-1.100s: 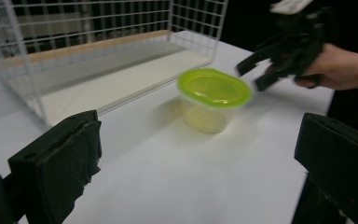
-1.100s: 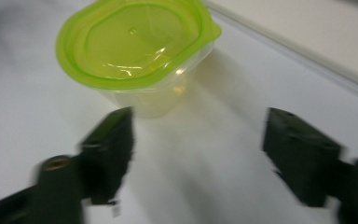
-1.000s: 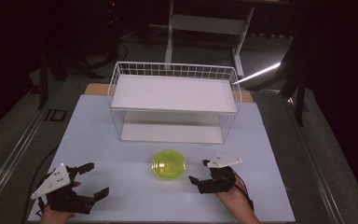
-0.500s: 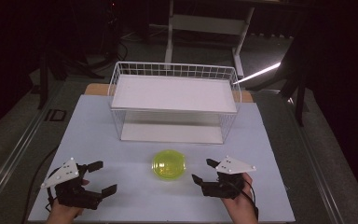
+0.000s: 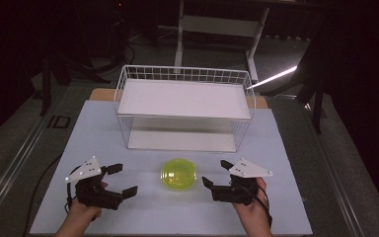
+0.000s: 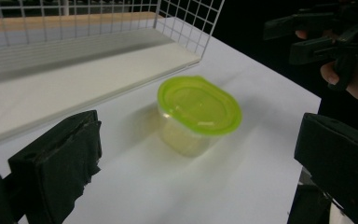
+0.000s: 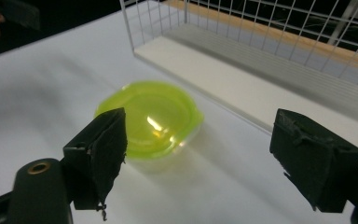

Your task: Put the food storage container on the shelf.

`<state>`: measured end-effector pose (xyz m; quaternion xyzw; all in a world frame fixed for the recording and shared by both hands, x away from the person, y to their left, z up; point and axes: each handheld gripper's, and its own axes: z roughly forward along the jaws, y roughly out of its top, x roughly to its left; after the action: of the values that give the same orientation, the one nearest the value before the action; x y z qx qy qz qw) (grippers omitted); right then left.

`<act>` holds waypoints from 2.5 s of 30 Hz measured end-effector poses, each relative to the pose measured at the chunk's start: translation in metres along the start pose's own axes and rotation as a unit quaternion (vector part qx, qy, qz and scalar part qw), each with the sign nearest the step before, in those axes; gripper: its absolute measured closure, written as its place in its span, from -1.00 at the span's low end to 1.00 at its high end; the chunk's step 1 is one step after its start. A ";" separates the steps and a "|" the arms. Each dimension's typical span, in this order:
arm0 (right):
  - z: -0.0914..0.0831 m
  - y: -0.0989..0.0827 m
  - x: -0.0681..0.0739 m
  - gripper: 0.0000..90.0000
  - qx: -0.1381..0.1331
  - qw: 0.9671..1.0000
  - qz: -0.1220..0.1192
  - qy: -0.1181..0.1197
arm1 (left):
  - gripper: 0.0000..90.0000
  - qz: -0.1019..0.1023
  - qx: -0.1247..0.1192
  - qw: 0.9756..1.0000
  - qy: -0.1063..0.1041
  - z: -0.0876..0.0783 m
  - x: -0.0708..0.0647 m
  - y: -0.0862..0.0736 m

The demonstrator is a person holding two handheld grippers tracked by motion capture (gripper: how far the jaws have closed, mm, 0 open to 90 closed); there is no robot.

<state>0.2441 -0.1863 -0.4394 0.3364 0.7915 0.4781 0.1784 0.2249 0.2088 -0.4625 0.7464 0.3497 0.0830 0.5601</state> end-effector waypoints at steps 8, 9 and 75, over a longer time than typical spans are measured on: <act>0.028 0.006 -0.008 -0.67 0.013 0.997 0.070 0.026 | -0.97 -0.011 0.013 1.000 -0.010 0.034 0.000 0.012; 0.031 0.006 -0.008 -0.67 0.011 0.997 0.073 0.026 | -0.97 -0.012 0.017 1.000 -0.005 0.039 -0.002 0.012; 0.060 0.002 0.002 0.79 0.056 0.984 0.166 0.028 | 0.81 -0.125 0.081 0.988 0.032 0.092 -0.005 0.024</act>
<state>0.2792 -0.1459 -0.4657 0.4589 0.7550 0.4651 0.0558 0.2786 0.1307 -0.4730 0.7367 0.4638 0.0077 0.4921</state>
